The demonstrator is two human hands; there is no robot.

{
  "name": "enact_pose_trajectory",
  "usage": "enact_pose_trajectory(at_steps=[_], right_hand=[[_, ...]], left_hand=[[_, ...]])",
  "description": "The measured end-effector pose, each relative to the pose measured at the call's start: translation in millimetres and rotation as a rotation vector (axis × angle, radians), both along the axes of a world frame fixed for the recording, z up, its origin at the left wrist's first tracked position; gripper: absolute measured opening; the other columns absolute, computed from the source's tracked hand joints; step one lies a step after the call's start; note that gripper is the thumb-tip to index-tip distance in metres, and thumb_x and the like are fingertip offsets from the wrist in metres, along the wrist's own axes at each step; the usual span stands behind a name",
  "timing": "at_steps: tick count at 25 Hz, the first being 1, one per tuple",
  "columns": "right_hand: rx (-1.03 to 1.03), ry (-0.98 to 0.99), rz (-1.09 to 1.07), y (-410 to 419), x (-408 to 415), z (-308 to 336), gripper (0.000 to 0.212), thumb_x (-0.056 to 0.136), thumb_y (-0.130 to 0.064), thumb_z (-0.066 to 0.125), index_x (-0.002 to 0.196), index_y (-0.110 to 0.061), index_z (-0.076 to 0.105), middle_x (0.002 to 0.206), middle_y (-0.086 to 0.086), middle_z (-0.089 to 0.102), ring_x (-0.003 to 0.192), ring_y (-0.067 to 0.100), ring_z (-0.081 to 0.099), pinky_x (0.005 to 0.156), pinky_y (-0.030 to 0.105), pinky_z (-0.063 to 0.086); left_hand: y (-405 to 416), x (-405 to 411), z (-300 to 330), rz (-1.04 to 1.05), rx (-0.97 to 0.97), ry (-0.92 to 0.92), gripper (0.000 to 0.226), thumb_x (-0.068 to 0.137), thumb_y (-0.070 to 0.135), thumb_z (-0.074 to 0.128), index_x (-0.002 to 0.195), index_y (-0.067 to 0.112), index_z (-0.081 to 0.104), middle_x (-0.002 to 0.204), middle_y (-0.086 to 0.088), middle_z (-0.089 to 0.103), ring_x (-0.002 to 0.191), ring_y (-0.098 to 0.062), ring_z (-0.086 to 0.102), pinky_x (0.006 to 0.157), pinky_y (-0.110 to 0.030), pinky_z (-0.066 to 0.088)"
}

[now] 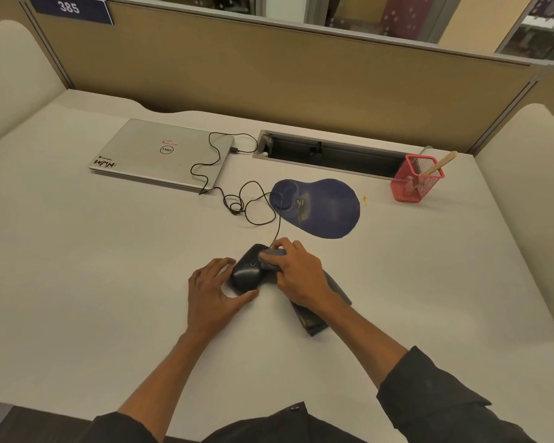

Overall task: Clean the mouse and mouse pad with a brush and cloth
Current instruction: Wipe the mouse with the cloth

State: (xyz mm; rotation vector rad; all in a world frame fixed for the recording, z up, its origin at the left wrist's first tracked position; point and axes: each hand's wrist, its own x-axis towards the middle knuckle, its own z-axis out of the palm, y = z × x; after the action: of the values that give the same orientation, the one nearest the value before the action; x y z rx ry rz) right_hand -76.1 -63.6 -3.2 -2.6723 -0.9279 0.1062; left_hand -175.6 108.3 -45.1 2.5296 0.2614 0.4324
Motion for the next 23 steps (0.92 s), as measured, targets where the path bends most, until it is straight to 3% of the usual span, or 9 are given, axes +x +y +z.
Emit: enact_pose_trajectory(at_steps=[3,13,23], right_hand=[[-0.007,0.027,-0.119,2.5,10.5,4.5,0.037,0.091,-0.020,0.054,0.126,-0.031,0.056,0.130,0.001,0.047,0.110,0.021,0.045,0.078,0.029,0.044],[0.080,0.065,-0.077,15.4,8.1,4.3,0.029,0.090,-0.020,0.053,0.117,-0.026,0.061,0.124,-0.001,0.049,0.104,0.018,0.045,0.076,0.028,0.043],[0.056,0.078,-0.152,16.5,9.5,9.5,0.030,0.091,-0.022,0.053,0.121,-0.024,0.059,0.126,-0.001,0.050,0.106,0.017,0.046,0.077,0.027,0.043]], left_hand=[[0.0,0.9,0.0,-0.003,-0.016,0.013,0.071,0.066,0.075,0.059,0.113,0.021,0.065,0.122,0.008,0.060,0.118,-0.011,0.051,0.101,-0.037,0.035],[0.4,-0.9,-0.2,0.012,-0.011,0.019,0.074,0.066,0.075,0.057,0.116,0.020,0.064,0.125,0.006,0.060,0.121,-0.013,0.049,0.104,-0.035,0.032],[-1.4,-1.1,0.1,0.003,-0.002,0.011,0.071,0.067,0.074,0.058,0.113,0.021,0.065,0.123,0.009,0.060,0.120,-0.010,0.049,0.103,-0.032,0.031]])
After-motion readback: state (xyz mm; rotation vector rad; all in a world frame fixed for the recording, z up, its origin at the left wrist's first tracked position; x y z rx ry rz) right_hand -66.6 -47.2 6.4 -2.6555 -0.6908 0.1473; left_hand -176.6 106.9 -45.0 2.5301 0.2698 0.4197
